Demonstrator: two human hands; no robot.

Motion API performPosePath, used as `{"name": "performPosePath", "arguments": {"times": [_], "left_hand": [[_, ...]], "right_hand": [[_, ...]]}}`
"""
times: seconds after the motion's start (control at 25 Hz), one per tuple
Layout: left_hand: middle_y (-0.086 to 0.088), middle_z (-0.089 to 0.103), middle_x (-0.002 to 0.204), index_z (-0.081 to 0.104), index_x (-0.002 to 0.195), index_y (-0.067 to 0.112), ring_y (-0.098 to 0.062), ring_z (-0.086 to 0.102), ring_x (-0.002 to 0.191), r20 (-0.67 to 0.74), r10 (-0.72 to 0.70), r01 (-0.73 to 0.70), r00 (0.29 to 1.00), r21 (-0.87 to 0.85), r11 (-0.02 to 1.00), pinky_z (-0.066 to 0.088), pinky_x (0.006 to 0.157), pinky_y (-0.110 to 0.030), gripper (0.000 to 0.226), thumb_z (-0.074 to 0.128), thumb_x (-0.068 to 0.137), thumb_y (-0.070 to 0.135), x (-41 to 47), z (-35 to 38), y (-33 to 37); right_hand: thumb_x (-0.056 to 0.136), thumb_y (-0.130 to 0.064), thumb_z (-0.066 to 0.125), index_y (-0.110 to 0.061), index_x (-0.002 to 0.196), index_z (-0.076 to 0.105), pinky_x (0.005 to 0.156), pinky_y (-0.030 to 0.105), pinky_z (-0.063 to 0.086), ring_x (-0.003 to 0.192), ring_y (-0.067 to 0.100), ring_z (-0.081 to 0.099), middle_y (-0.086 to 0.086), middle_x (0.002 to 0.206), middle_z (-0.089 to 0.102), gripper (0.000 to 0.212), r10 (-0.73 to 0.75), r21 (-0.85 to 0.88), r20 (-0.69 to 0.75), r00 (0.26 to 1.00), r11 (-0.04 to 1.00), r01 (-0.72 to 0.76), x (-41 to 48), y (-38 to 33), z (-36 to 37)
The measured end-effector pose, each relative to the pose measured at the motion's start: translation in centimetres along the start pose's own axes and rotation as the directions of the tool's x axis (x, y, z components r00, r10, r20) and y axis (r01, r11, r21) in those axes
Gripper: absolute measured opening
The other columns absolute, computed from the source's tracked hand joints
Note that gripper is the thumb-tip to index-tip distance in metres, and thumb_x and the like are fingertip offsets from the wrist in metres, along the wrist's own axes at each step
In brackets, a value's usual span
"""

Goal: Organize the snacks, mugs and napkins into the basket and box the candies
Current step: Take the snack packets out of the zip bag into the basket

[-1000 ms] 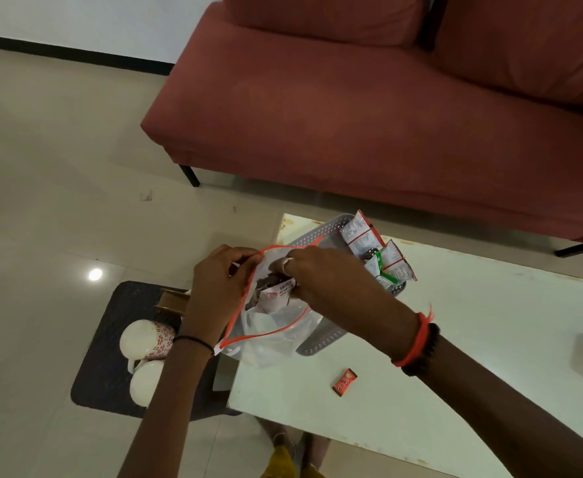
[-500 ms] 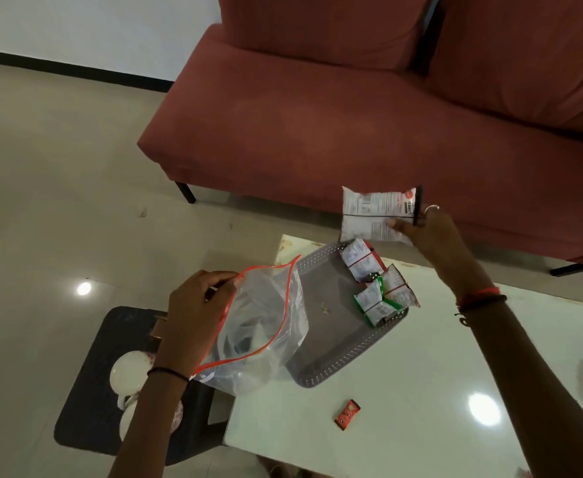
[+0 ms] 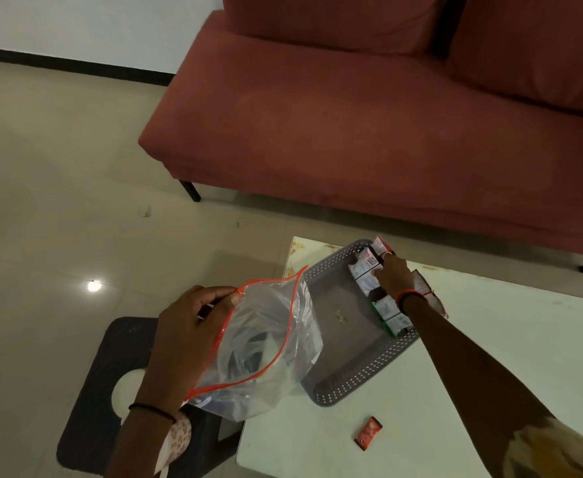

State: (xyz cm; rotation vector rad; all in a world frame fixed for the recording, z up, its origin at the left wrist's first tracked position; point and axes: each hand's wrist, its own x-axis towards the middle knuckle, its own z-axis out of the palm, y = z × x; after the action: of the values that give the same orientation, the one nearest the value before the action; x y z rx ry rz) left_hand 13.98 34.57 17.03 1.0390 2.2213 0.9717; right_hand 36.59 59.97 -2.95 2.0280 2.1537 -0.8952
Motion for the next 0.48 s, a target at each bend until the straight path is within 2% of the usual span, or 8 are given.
{"name": "performPosePath", "arguments": {"times": [0.12,0.2,0.32,0.44,0.48], "left_hand": [[0.014,0.058,0.065,0.062,0.083,0.028,-0.005,0.056,0.058,0.001,0.016,-0.016,1.0,0.012,1.0,0.046,0.052,-0.008,0.005,0.061,0.085,0.023,-0.03,-0.24,-0.27],[0.014,0.056,0.061,0.06,0.08,0.029,-0.005,0.055,0.055,-0.002,0.028,-0.028,1.0,0.022,0.999,0.044,0.053,0.0,0.009,0.061,0.085,0.021,-0.07,-0.28,-0.44],[0.014,0.056,0.06,0.059,0.079,0.027,-0.007,0.059,0.051,0.004,0.036,-0.037,0.999,0.033,0.999,0.043,0.055,0.002,0.012,0.062,0.084,0.016,-0.27,-0.25,-0.4],[0.014,0.057,0.062,0.06,0.08,0.024,0.012,0.06,0.062,0.012,0.039,-0.039,0.999,0.013,0.999,0.043,0.058,0.003,0.011,0.062,0.084,0.015,-0.46,-0.3,-0.25],[0.014,0.058,0.064,0.062,0.082,0.023,0.008,0.061,0.062,0.014,0.043,-0.043,0.999,0.015,0.999,0.043,0.058,0.003,0.008,0.061,0.084,0.015,-0.54,-0.31,-0.17]], "right_hand": [[0.087,-0.009,0.058,0.001,0.118,0.058,0.091,0.041,0.05,0.11,0.035,0.06,0.021,0.12,0.063,0.032,-0.022,-0.061,-0.01,1.0,0.998,0.021,0.44,0.29,0.64],[0.088,-0.01,0.058,0.001,0.116,0.059,0.09,0.04,0.052,0.107,0.033,0.061,0.02,0.118,0.064,0.03,-0.026,-0.08,-0.009,1.0,0.996,0.025,0.64,0.35,0.81],[0.088,-0.01,0.057,0.002,0.114,0.059,0.09,0.041,0.053,0.106,0.033,0.062,0.021,0.117,0.064,0.029,-0.045,-0.094,-0.011,0.999,0.995,0.044,0.85,0.36,1.12],[0.087,-0.01,0.057,0.001,0.118,0.056,0.093,0.044,0.051,0.112,0.035,0.058,0.022,0.121,0.061,0.033,-0.039,-0.096,-0.021,0.999,0.995,0.037,0.91,0.12,0.87],[0.087,-0.01,0.058,0.0,0.122,0.054,0.095,0.046,0.049,0.115,0.035,0.055,0.021,0.124,0.059,0.036,-0.029,-0.099,-0.034,0.999,0.995,0.026,0.69,0.01,0.75]]}}
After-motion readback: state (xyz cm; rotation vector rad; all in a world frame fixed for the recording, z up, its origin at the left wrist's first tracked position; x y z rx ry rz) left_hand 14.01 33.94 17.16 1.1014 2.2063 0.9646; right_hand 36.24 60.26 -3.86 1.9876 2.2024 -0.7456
